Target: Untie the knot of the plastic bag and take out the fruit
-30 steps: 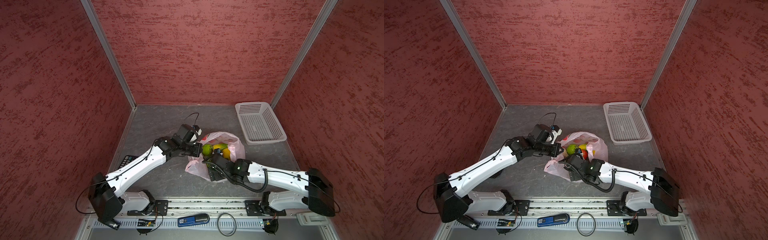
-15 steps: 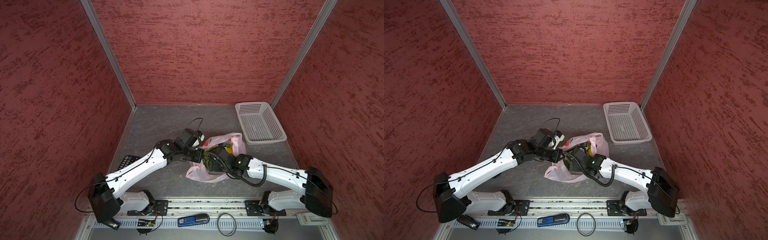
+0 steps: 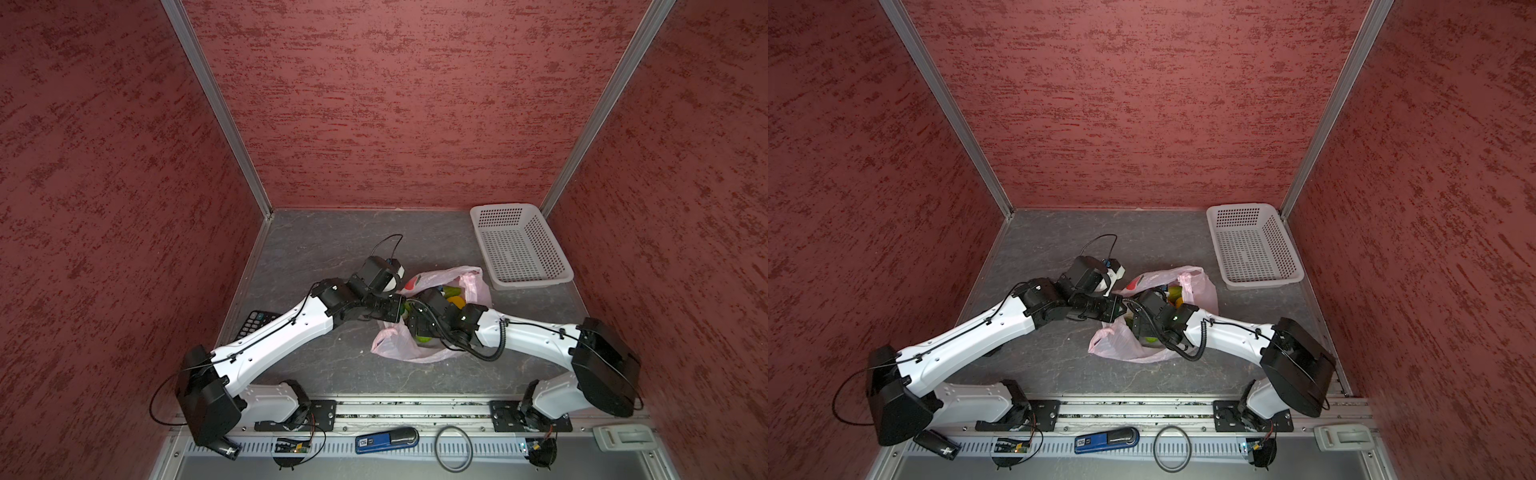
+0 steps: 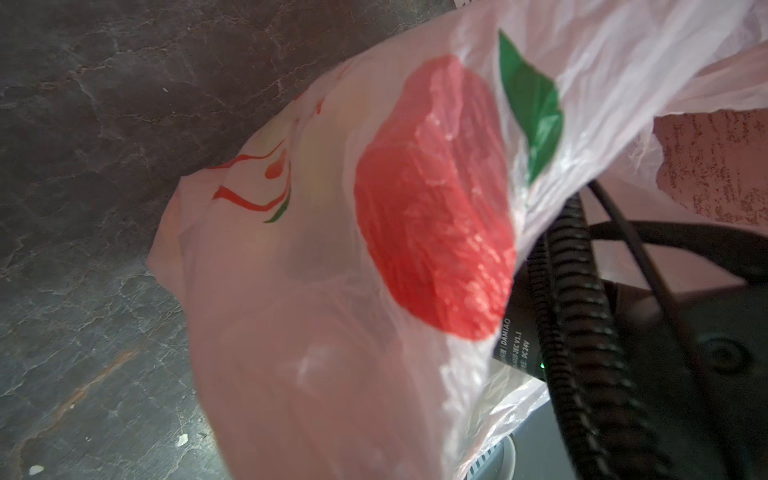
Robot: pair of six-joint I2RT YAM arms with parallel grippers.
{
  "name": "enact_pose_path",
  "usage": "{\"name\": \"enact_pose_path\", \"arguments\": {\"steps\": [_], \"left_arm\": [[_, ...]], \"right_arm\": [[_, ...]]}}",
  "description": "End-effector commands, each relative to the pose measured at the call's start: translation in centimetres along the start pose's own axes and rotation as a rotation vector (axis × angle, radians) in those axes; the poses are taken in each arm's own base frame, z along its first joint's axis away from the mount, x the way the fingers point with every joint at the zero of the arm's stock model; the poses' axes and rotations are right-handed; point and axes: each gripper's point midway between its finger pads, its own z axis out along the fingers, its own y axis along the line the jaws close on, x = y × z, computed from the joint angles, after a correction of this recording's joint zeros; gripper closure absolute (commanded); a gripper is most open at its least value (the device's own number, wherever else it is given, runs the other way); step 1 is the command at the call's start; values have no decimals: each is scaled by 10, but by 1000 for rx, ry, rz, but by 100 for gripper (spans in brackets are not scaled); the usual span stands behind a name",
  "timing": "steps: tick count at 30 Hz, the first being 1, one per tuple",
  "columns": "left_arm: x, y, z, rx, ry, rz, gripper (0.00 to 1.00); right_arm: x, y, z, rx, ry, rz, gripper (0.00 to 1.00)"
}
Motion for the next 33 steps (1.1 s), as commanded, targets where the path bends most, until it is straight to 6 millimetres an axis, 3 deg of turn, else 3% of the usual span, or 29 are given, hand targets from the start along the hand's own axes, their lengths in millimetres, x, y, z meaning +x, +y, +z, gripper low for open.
{"name": "enact_pose_path", "arguments": {"steps": [1, 6, 12, 22, 28, 33], "left_arm": [[-4, -20, -6, 78, -22, 48, 100], [-6, -18, -4, 76, -28, 42, 100], [-9, -16, -3, 75, -35, 37, 100], [-1, -3, -5, 16, 5, 31, 100], [13, 5, -11, -36, 84, 29, 100], [12, 7, -9, -45, 80, 22, 100]], "right_arm": [[2, 0, 10, 0, 31, 32, 7], [11, -3, 18, -10, 62, 46, 7], [20, -13, 23, 2, 78, 67, 15], [12, -11, 13, -6, 57, 54, 47], [3, -12, 0, -14, 25, 58, 53], [-5, 1, -9, -57, 14, 47, 55]]}}
